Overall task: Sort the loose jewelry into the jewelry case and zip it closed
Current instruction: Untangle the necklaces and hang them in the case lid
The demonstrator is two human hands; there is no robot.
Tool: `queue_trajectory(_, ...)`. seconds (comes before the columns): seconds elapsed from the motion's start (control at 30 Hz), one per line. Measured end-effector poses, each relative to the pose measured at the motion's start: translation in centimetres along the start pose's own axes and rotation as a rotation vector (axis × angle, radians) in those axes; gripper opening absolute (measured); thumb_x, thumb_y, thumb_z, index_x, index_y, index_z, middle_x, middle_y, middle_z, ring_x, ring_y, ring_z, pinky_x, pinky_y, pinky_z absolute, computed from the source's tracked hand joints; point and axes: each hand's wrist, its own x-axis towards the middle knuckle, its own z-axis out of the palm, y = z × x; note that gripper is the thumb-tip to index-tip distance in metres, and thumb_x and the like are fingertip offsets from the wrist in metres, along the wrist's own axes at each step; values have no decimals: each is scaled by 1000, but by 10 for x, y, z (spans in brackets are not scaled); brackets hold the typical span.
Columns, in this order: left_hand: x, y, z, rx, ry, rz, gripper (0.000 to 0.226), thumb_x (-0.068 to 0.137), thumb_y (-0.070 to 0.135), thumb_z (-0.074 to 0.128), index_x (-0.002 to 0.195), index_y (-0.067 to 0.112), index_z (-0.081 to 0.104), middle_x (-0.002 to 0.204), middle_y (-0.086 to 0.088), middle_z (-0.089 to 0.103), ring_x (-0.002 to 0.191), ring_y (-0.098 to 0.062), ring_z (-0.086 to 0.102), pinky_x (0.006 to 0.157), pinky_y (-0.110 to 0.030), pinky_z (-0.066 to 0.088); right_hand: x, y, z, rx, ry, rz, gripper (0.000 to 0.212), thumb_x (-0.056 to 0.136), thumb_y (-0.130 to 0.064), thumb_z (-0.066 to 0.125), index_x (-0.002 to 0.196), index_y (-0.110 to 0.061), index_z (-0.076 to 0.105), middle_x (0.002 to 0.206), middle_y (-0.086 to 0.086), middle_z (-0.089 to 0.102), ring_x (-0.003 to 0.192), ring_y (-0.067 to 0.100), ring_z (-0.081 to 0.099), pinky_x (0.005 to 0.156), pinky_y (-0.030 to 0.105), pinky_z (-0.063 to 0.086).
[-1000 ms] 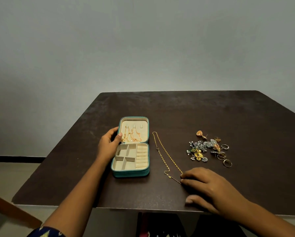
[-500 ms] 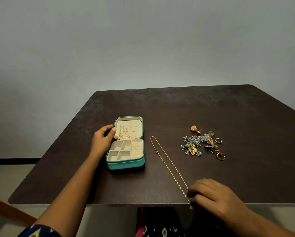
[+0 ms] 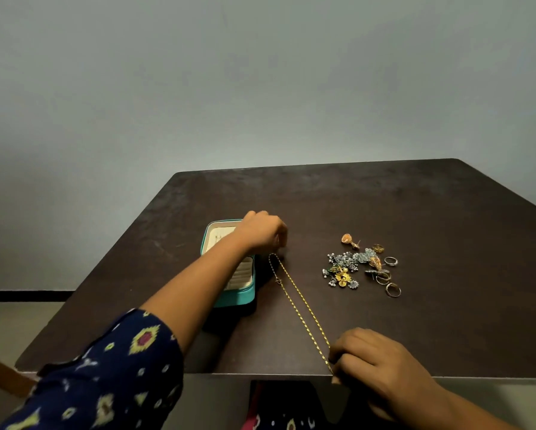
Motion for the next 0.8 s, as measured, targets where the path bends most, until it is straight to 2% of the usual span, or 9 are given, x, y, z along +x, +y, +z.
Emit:
queue_trajectory(0.17,9,-7,11,35,-90,-36,15,84,29,63,98,22,64,109,-2,64,111,-23,53,90,-35,30,2,0,-2,32,-28,14,17,92,-27,49,78,-19,53,83,-4,59,71,13,53,61,20,42)
queue_trajectory(0.37,7,-9,10,93,-136,-15,19,88,30,57,102,19,65,110,-6,63,110,-25,52,93,-36,31,5,0,-6,83,-78,50,11,88,-22,54,78,-17,55,83,-3,58,71,11,51,59,20,40)
queue_trajectory(0.43,5,-9,11,116,-162,-10,22,91,30,53,105,17,63,113,-7,62,112,-26,49,95,-36,30,5,-1,-7,111,-98,70,17,91,-27,50,79,-17,56,83,-4,58,72,12,51,60,20,40)
queue_trajectory(0.57,-1,-7,10,187,-104,13,25,93,29,45,107,15,61,113,-7,61,112,-24,47,98,-36,26,7,-1,-11,215,-118,144,23,95,-34,45,82,-18,55,83,-5,57,75,12,52,62,24,44)
queue_trajectory(0.63,-4,-4,5,104,-35,-4,23,91,26,47,107,16,60,111,-5,62,111,-23,48,100,-36,23,9,-1,-13,312,-98,205,22,94,-35,47,80,-19,54,80,-5,56,74,10,51,63,26,44)
queue_trajectory(0.7,-8,-2,0,-48,57,-50,19,89,24,50,102,14,61,104,-5,65,105,-23,55,97,-35,28,13,0,-17,465,-61,293,20,90,-34,52,77,-20,54,78,-7,56,73,9,52,65,26,44)
queue_trajectory(0.8,-18,2,-8,-409,177,-134,6,82,13,58,78,11,61,79,-7,64,83,-28,61,83,-35,45,19,2,-23,725,9,464,12,81,-34,61,74,-25,59,79,-2,62,75,11,59,68,24,47)
